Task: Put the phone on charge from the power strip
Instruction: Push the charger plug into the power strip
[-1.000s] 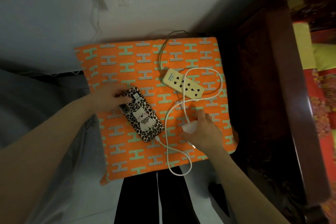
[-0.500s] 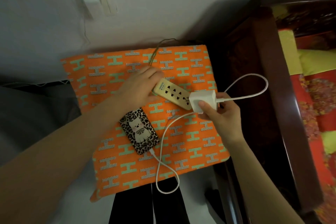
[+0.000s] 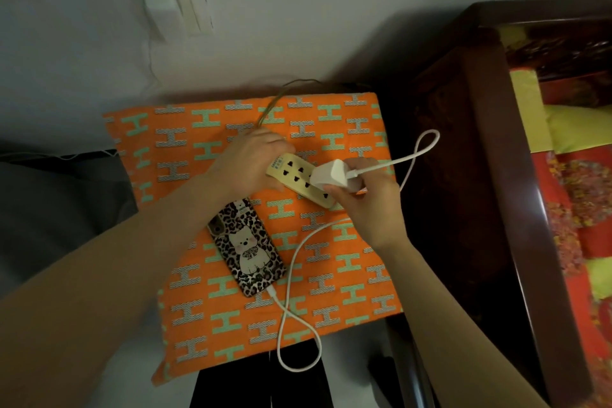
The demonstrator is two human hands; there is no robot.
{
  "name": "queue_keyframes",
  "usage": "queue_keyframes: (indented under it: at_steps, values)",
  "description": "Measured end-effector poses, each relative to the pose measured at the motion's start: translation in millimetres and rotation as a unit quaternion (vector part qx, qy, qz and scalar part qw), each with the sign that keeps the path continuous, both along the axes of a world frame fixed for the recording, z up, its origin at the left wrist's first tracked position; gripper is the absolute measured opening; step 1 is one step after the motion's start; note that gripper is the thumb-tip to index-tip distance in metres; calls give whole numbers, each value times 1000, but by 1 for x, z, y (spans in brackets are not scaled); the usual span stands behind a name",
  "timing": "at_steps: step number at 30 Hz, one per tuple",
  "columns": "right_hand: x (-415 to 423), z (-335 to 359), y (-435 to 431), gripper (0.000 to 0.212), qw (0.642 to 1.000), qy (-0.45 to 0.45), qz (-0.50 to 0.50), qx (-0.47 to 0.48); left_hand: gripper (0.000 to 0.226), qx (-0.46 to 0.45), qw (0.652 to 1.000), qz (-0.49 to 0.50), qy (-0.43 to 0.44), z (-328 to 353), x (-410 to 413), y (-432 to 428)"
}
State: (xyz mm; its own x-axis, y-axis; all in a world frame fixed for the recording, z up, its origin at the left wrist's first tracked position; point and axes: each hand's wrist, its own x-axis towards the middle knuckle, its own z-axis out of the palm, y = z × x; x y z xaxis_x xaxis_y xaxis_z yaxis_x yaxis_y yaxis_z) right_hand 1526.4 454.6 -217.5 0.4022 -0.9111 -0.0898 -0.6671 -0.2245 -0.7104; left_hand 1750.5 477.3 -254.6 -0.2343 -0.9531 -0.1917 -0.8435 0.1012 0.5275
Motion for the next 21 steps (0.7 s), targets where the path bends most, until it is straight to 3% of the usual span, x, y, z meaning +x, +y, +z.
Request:
queue_keyframes:
  at_steps: [6,16,21]
  values:
    - [13,3,-3,26,997,65,40,-27,65,-13,1000,-1,6,0,1,1]
    - [4,2,3,26,999,33,-2,-1,60,1,999,13,44,-3,3,2]
    - [8,9,-4,28,998,50,35,-6,60,7,999,12,40,-4,2,1]
